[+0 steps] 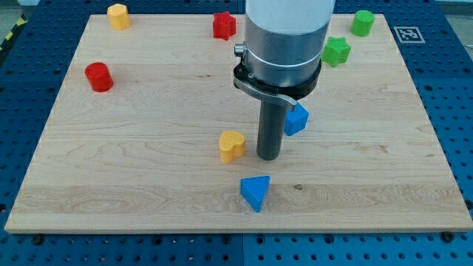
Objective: Move the yellow heart towards the bottom left
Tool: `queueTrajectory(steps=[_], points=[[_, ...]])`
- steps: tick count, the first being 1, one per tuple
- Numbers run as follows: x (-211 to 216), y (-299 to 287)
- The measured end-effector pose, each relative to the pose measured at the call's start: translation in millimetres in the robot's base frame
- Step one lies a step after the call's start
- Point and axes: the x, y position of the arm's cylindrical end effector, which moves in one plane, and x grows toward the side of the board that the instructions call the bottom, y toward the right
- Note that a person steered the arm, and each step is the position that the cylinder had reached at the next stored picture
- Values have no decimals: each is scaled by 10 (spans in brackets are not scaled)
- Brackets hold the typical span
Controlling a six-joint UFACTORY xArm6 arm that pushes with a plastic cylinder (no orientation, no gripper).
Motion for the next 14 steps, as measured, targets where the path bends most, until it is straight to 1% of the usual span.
queueTrajectory(steps=[1,3,4,5,7,8,9,10,11,12,13,14], points=[[-4,-86],[-85,-796],[-363,-835],[-506,-968],[-506,-1450],[-506,-1553],[-414,-1565],[-236,-1665],[-228,-1949],[-60,-2128],[172,-2134],[191,-2132]])
